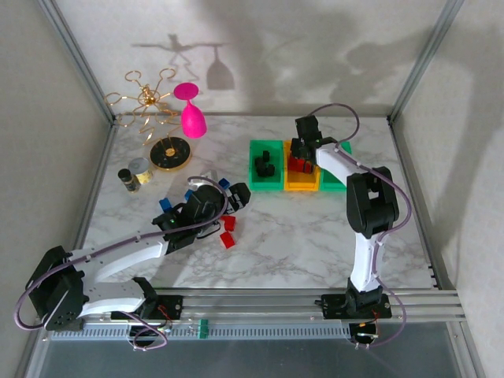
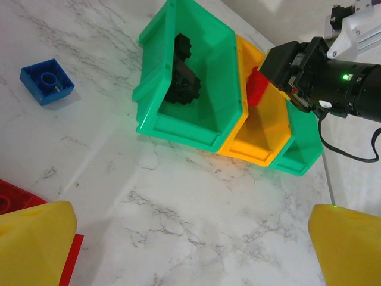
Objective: Sort the legos into containers by color
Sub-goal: Place the lego in the container, then pick up the lego from the center of the table.
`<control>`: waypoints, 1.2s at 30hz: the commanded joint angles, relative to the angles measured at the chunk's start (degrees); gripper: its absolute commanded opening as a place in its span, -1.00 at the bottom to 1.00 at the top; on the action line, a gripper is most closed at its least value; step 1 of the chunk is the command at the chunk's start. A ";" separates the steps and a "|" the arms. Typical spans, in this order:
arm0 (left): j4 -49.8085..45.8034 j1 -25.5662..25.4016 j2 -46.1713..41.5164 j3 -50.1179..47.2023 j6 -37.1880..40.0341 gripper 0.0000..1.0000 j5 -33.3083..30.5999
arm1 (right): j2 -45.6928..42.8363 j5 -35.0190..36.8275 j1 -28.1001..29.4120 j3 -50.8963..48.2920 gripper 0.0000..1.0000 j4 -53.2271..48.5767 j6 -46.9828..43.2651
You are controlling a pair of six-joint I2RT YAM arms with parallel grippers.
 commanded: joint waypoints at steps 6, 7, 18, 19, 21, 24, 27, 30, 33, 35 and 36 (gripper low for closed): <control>0.81 0.55 -1.20 2.03 1.26 0.99 -0.35 | -7.03 -1.26 0.25 -1.92 -0.13 -1.08 -0.12; 0.74 0.57 -1.63 1.99 1.26 0.99 -0.26 | -8.43 -2.04 0.44 -3.17 -0.11 -0.81 0.33; -5.02 0.65 -10.05 -2.65 0.30 0.99 -1.54 | -24.41 -6.16 6.33 -20.46 0.08 0.65 4.96; -5.78 0.65 -11.02 -3.31 0.16 0.99 -1.78 | -25.58 -5.78 7.41 -21.60 0.11 0.35 5.60; -7.28 0.72 -13.04 -4.62 -0.29 0.99 -2.56 | -27.57 -5.76 9.65 -23.73 0.15 0.03 7.03; -8.76 0.65 -16.07 -6.56 -0.67 0.99 -2.80 | -29.47 -6.77 13.74 -27.25 0.21 0.93 9.34; -11.45 0.65 -18.43 -7.79 -1.72 0.99 -3.94 | -29.47 -6.11 18.56 -28.79 0.27 1.29 11.59; -13.28 0.65 -21.11 -9.22 -2.68 0.99 -4.40 | -28.07 -6.17 23.53 -29.07 0.32 1.85 14.00; -15.60 0.67 -23.70 -10.53 -3.91 0.99 -5.70 | -25.71 -6.07 27.94 -28.49 0.40 3.81 13.74; -17.14 0.65 -25.28 -11.25 -4.68 0.99 -6.30 | -23.12 -6.37 29.43 -27.16 0.44 4.63 11.96; -17.89 0.67 -26.22 -11.55 -5.02 0.99 -6.57 | -21.61 -7.82 29.94 -26.31 0.44 4.89 10.64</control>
